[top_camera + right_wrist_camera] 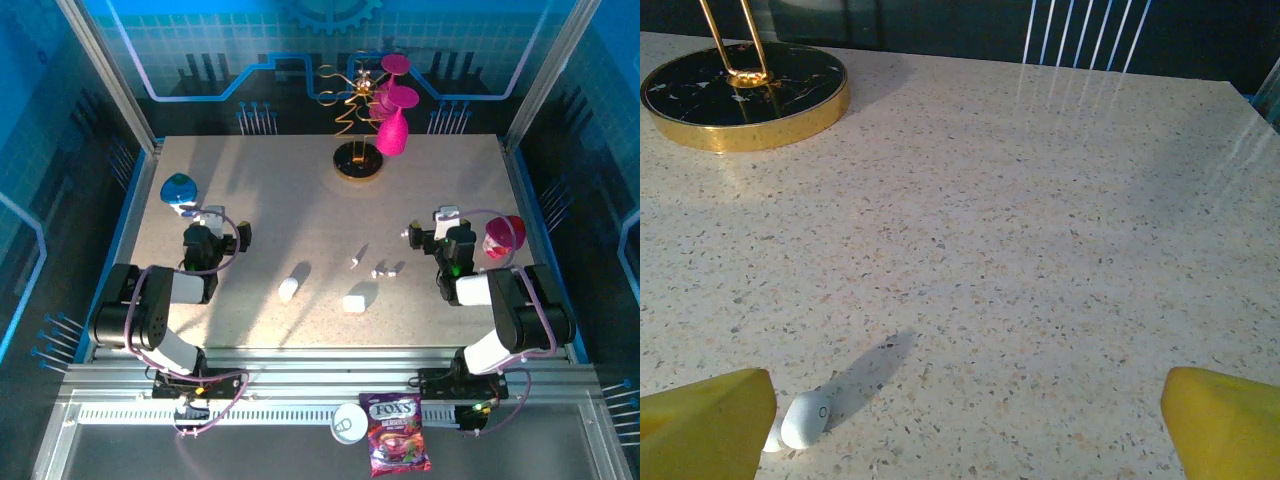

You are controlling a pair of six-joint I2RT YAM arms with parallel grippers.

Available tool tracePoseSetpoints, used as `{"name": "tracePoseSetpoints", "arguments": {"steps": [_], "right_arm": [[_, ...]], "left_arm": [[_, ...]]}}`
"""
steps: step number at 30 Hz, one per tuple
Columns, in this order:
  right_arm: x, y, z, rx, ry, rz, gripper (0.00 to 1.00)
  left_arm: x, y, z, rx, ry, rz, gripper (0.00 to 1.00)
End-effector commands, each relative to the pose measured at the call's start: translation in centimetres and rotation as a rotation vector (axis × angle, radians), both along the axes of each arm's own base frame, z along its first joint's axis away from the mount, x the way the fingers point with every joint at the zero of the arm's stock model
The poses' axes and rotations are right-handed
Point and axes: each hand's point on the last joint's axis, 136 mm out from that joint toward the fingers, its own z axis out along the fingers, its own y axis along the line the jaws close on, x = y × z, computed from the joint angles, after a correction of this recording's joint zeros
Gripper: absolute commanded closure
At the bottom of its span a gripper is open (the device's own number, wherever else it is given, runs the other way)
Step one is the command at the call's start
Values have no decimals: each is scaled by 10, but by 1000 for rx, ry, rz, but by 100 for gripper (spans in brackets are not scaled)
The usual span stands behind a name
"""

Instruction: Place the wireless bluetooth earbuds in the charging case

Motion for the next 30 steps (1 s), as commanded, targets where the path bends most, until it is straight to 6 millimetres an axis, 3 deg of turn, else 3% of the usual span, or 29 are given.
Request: {"name": "tracePoseSetpoints", "arguments": {"steps": [1,20,27,30], "right_arm": [[6,4,8,-14,-27,8,0],[6,7,9,3,-29,38,0],[-10,18,43,-3,-81,111,0],[-19,32,64,-16,-88,184,0]], "left_arm": [[5,-3,8,-22,-21,-14,1],[4,-3,9,-19,-27,-13,1],[-11,-31,53,71,-43,-80,1],[-22,-51,75,65,-43,-148,1]]}}
